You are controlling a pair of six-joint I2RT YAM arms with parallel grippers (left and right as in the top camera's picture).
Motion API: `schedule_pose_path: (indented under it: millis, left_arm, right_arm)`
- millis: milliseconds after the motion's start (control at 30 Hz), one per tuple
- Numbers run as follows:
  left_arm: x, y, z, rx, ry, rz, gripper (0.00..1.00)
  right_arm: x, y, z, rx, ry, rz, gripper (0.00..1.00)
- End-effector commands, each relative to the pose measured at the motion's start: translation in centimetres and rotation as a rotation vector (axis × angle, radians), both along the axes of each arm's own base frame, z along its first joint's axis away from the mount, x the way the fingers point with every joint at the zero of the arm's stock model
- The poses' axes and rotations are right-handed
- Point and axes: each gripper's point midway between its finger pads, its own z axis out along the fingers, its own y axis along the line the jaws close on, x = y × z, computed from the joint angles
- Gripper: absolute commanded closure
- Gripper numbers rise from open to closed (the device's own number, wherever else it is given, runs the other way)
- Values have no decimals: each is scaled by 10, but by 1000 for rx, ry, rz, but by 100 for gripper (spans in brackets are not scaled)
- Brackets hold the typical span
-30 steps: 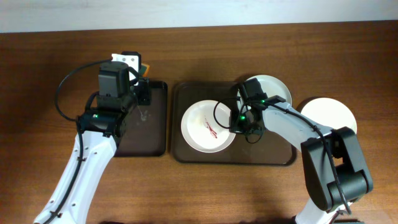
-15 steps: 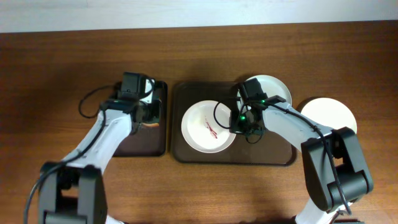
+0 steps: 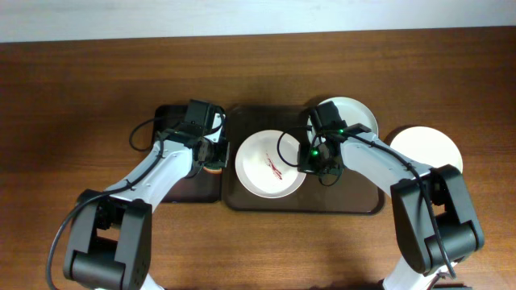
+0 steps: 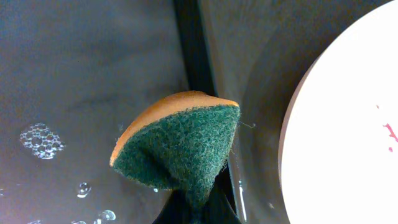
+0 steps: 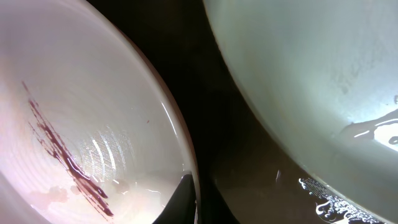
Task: Clean dirty plates on tray and stack at the side
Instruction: 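Scrub the pink plate with the sponge in the left gripper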
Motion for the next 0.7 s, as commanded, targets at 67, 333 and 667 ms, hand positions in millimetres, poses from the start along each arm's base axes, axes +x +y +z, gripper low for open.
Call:
schedule_pose_path:
  millis: [67,333,667]
  left_arm:
    - [2,-4,0,-3,-3,-18,100]
    - [34,-35,101,-202,-221,-52,100]
    - [-2,-128,40,-640,227,21,100]
  right_arm:
    - [-6,-10,-7,-61,11,2,95]
    - [-6,-10,-7,-60,10,2,95]
    - [-6,-10,-7,-60,11,2,95]
